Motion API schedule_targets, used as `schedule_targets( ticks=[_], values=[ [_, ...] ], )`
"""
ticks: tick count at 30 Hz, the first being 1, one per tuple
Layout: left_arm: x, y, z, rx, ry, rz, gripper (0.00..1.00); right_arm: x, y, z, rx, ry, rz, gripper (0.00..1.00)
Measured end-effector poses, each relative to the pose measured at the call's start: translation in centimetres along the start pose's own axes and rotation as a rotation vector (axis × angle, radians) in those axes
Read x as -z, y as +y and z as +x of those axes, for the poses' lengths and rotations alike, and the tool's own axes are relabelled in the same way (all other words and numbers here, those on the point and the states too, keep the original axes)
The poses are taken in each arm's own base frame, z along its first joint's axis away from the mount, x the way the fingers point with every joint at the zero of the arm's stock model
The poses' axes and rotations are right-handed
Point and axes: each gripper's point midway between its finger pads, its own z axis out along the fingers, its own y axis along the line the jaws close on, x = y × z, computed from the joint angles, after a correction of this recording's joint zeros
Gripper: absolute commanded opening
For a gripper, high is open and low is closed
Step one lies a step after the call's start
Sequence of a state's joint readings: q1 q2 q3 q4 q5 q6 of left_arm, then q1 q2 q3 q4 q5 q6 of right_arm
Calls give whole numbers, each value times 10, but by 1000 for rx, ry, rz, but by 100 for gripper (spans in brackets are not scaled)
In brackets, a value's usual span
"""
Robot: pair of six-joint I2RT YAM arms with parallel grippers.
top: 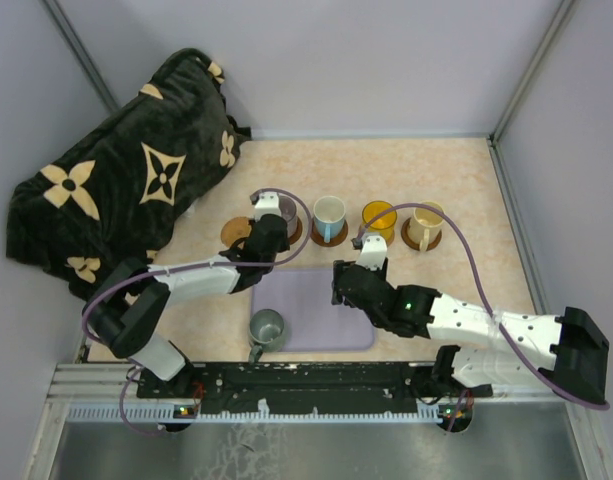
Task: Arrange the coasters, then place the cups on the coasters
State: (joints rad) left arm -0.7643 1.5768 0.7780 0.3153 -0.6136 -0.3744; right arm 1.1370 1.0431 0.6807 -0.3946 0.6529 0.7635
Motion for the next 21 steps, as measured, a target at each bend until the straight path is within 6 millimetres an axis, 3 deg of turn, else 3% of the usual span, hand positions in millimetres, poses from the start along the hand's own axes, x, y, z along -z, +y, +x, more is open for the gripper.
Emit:
schedule_targets(
  ticks=[21],
  values=[
    [3,-3,0,-2,-20,-32,0,0,0,0,0,0,-1,68]
  ],
)
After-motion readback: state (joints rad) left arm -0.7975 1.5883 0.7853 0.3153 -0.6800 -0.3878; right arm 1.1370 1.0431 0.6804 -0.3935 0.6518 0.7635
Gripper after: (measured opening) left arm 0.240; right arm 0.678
